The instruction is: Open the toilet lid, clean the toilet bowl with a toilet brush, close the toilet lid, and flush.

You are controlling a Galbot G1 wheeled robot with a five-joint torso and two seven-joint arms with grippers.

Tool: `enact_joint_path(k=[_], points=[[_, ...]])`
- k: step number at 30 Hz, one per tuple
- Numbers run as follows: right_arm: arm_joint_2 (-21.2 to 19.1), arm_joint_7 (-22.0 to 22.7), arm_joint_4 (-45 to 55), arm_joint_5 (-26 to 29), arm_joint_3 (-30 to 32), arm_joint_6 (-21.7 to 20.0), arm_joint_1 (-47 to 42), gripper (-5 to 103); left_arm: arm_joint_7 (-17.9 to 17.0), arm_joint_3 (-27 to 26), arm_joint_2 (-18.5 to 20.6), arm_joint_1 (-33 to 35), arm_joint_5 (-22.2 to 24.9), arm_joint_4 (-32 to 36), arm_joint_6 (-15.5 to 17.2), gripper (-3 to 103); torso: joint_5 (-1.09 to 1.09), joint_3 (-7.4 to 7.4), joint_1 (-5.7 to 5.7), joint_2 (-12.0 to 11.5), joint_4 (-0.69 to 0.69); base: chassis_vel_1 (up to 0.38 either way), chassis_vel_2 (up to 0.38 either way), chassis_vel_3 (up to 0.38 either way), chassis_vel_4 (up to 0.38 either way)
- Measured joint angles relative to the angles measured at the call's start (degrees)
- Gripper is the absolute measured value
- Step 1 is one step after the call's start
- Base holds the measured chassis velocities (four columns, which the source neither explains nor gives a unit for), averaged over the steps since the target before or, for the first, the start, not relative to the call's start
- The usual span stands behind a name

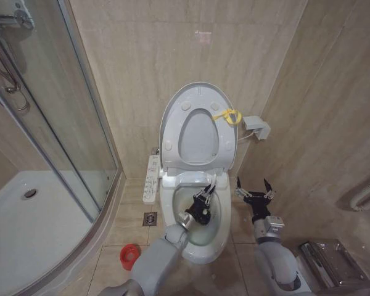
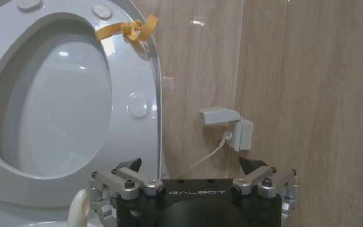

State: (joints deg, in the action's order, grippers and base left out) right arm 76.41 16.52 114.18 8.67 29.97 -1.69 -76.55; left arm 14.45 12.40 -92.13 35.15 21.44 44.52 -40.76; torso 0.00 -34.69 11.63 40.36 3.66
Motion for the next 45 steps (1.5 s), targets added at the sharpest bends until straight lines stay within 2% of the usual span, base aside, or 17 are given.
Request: enact_joint_path(k=[6, 12, 22, 31, 40, 42, 45], points=[[0.0, 0.0, 0.0, 0.0, 0.0, 0.0, 0.0, 100, -0.7, 0.0, 0.0, -1.2, 0.5, 1.7, 0.5, 16, 0.0, 0.0, 0.0, 0.0, 0.01, 0.0, 0.0, 0.0, 0.0], [0.0, 0.0, 0.0, 0.0, 0.0, 0.0, 0.0, 100, -0.5, 0.7, 0.0, 0.0, -1.0, -1.0, -0.6, 16, 0.01, 0.01, 0.0, 0.0, -0.02, 0.0, 0.0, 0.0, 0.0], [0.0, 0.0, 0.0, 0.0, 0.0, 0.0, 0.0, 100, -1.4, 1.0, 0.0, -1.0, -1.0, 1.0, 0.5, 16, 0.0, 0.0, 0.01, 0.0, 0.03, 0.0, 0.0, 0.0, 0.0], [0.0, 0.0, 0.0, 0.0, 0.0, 0.0, 0.0, 100, -0.9, 0.8, 0.0, 0.1, -1.2, -0.7, 0.0, 16, 0.0, 0.01, 0.0, 0.0, 0.0, 0.0, 0.0, 0.0, 0.0], [0.0, 0.0, 0.0, 0.0, 0.0, 0.0, 0.0, 100, -2.0, -0.6, 0.0, 2.7, -1.1, 6.8, 1.7, 16, 0.0, 0.0, 0.0, 0.0, 0.02, 0.0, 0.0, 0.0, 0.0], [0.0, 0.0, 0.0, 0.0, 0.0, 0.0, 0.0, 100, -2.3, -1.9, 1.4, 4.8, -1.5, 10.6, 2.3, 16, -0.03, 0.0, 0.0, 0.0, 0.05, 0.0, 0.0, 0.0, 0.0], [0.0, 0.0, 0.0, 0.0, 0.0, 0.0, 0.0, 100, -3.0, -3.5, 3.5, 6.5, -3.0, 13.2, 2.5, 16, 0.02, 0.0, 0.0, 0.0, 0.0, 0.0, 0.0, 0.0, 0.0]])
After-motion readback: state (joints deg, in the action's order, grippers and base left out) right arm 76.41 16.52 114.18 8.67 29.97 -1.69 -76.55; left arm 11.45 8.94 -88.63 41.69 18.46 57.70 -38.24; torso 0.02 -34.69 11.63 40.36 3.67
